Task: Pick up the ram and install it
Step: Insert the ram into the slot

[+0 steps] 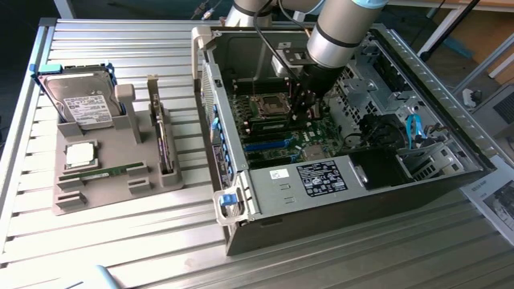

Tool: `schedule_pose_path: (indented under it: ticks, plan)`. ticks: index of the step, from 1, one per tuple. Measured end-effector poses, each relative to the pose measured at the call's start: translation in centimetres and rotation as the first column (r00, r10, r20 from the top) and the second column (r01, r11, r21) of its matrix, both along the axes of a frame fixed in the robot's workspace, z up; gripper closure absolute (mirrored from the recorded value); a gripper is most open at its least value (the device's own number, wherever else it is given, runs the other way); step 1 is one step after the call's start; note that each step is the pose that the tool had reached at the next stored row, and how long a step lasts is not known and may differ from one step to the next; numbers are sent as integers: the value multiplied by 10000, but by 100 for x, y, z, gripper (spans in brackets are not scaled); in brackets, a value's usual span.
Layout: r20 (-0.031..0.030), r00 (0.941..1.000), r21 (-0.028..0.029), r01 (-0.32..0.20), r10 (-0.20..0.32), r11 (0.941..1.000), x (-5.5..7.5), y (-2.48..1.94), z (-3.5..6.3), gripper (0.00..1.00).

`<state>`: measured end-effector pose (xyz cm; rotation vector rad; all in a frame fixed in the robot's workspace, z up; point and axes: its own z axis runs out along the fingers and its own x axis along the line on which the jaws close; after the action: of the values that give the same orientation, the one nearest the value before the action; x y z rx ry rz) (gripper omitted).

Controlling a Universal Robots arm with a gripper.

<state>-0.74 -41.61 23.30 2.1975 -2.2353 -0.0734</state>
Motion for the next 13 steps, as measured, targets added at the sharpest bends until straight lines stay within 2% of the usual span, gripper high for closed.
schedule_pose_path:
  ticks: [6, 9, 13]
  plan:
    - [0, 10000, 0, 0, 0, 10000, 0, 0, -1, 88]
    - [0, 10000, 1, 0, 0, 10000, 0, 0, -1, 68]
    - [0, 10000, 1, 0, 0, 10000, 0, 0, -1, 68]
